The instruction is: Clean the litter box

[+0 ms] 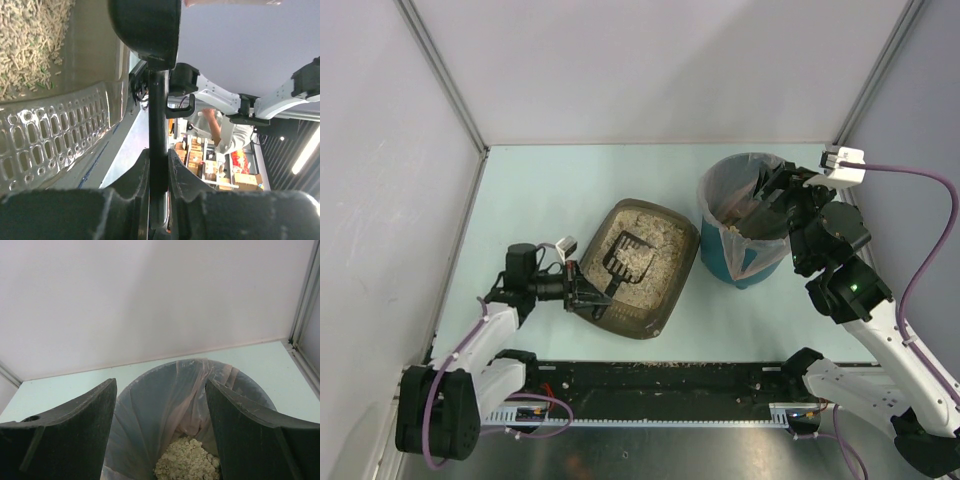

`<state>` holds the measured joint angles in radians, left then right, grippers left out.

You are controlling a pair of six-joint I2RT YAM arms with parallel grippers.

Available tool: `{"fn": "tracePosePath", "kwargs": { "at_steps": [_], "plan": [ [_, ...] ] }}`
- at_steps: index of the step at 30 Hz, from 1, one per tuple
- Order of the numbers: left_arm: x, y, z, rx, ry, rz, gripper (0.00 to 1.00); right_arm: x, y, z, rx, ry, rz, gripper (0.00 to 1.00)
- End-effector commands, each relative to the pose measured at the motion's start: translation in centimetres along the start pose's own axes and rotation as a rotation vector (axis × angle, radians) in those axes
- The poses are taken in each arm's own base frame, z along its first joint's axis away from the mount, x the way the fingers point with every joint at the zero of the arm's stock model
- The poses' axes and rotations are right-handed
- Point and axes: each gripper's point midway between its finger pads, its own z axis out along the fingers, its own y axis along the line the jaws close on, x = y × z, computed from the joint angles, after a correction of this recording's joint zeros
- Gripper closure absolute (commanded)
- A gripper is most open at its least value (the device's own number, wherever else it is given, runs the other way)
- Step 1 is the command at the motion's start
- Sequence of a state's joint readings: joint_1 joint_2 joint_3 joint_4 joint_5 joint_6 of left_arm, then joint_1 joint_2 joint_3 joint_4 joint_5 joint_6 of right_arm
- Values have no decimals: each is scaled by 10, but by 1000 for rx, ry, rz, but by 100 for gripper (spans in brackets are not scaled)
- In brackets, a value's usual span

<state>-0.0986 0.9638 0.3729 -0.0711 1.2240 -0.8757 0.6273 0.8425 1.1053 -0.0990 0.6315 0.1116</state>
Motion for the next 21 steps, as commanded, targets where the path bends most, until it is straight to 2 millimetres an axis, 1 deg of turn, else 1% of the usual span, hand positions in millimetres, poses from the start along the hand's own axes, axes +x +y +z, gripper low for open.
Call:
{"fn": "tracePosePath", "kwargs": {
  "at_steps": [1,2,3,5,7,8,9,11,13,14,15,17,19,20,21],
  "plan": [
    [-10,-13,-4,7,-41,106,100,-12,-1,-2,7,-38,27,24],
    [-15,-16,-5,10,-66,74,100,-12,-2,-2,10,-40,30,24],
    [-13,-15,-2,8,-45,69,100,-13,-2,-3,9,-41,34,24],
    [-2,-18,-1,43,32,67,100,-10,-1,-1,11,-33,24,24],
    [-18,-21,-10,34,-60,105,100,-9,0,0,3,-33,19,24],
    [-23,-23,-13,32,-93,91,100,-11,-1,-1,5,-38,23,24],
    [-24,-22,-12,36,-83,84,100,-11,-1,-2,8,-37,31,24],
    [-16,-16,-10,46,-37,56,100,-10,-3,-2,18,-34,29,24],
    [-23,-15,-15,39,-92,70,100,-10,-2,-1,14,-34,21,24],
    [-32,-20,-19,52,-140,60,100,-11,-2,-2,10,-35,23,24],
    [-25,-19,-11,56,-91,52,100,-10,-2,-2,12,-33,23,24],
    [-14,-20,-4,62,-24,73,100,-10,-2,-1,12,-33,23,24],
    [-27,-15,-11,46,-108,86,100,-10,0,0,6,-35,19,24],
    [-32,-15,-13,43,-143,57,100,-11,2,0,-1,-37,25,24],
    [-28,-16,-9,47,-123,60,100,-11,1,0,2,-39,28,24]
  ]
}}
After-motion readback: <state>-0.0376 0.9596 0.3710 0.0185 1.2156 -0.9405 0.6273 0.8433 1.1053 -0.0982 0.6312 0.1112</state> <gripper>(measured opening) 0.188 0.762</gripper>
